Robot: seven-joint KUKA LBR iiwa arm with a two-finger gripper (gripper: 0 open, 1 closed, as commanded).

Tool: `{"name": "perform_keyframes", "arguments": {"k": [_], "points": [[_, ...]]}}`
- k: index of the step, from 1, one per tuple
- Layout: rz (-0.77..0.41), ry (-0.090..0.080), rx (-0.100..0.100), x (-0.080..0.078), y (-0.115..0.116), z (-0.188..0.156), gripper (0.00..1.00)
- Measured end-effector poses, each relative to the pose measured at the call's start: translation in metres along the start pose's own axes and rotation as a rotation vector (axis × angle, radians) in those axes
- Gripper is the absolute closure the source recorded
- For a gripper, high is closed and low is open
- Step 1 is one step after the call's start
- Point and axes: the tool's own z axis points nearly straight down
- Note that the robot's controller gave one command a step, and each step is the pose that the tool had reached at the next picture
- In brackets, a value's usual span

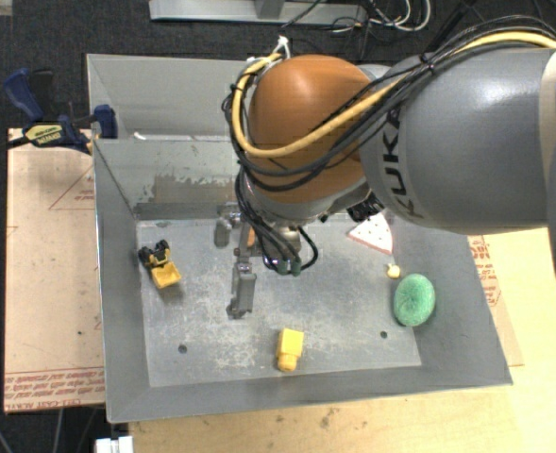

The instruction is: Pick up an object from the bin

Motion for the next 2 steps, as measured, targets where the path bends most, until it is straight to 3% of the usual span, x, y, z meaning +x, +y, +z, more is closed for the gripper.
{"name": "perform_keyframes", "arguments": {"k": [2], "points": [[0.011,-0.018,-0.005,-0.0114,0.0015,0.0047,0.00]]}}
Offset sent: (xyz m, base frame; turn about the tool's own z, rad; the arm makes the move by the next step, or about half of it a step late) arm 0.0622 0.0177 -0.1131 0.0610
